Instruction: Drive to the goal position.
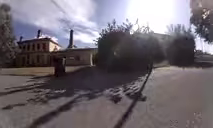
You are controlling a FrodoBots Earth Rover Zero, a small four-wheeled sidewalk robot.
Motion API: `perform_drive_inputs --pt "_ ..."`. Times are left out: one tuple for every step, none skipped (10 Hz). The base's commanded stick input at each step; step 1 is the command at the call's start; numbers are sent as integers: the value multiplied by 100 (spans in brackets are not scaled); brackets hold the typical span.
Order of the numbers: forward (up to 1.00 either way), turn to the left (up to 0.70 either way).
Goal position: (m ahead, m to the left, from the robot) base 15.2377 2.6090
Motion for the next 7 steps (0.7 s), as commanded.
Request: perform_drive_inputs --pt "70 0" --pt "70 0" --pt "70 0" --pt "70 0" --pt "70 0" --pt "70 0" --pt "70 0"
